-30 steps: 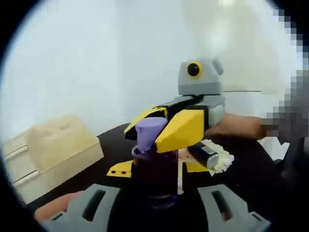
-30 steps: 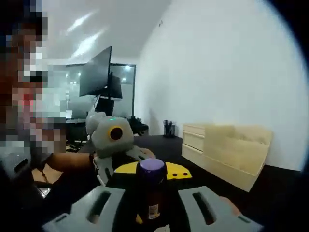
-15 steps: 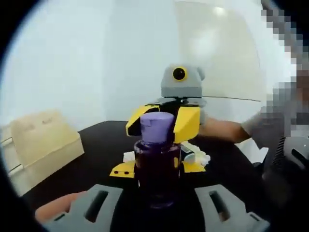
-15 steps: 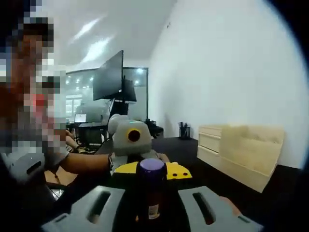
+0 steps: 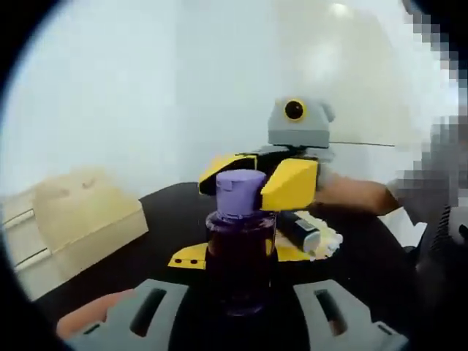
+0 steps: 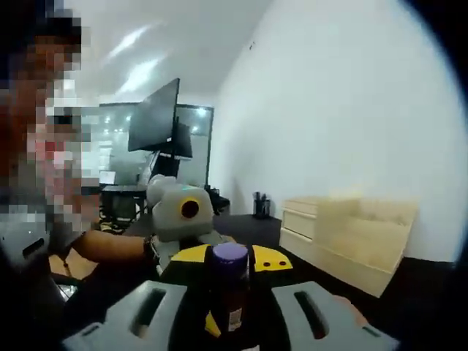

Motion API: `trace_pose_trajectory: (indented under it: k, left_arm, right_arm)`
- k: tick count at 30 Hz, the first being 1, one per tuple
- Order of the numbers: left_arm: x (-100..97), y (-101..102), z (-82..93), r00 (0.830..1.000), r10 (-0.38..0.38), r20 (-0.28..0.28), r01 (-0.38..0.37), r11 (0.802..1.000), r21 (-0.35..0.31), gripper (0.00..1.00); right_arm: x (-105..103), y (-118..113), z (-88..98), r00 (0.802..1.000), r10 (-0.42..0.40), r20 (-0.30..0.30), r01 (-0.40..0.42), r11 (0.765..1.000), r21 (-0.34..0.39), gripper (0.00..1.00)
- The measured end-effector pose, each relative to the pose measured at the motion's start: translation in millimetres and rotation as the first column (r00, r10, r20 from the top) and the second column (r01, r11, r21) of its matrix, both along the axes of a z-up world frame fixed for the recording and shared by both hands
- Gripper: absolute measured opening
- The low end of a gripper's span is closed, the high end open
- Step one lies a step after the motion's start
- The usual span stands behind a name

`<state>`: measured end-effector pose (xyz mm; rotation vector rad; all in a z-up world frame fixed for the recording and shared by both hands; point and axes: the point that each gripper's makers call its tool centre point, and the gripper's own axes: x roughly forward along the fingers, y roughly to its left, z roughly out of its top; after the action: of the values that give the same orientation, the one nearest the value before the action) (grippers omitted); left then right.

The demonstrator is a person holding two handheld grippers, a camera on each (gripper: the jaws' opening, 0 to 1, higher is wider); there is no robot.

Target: Open the drawer, pick up the cosmetic bottles from the table one by one, place them into the drawer, release the gripper, close the drawer, and move the gripper away

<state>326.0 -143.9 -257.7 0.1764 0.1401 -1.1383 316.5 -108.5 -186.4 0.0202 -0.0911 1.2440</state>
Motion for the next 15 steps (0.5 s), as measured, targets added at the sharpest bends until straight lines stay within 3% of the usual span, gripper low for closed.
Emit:
trace_pose_trajectory:
  k: [6,15]
  left_arm:
    - [23.5,7,5.3,0.993,0.118,0.011,-0.118,0.993,-0.016,0.27]
    - [18.9,-3,-0.6,0.986,0.165,0.03,-0.165,0.986,0.018,0.27]
  right_arm:
    - [10,-6,-1.8,0.998,-0.052,-0.017,0.053,0.999,0.004,0.2]
    - [15,1,-12.9,0.994,-0.105,-0.008,0.104,0.994,-0.031,0.19]
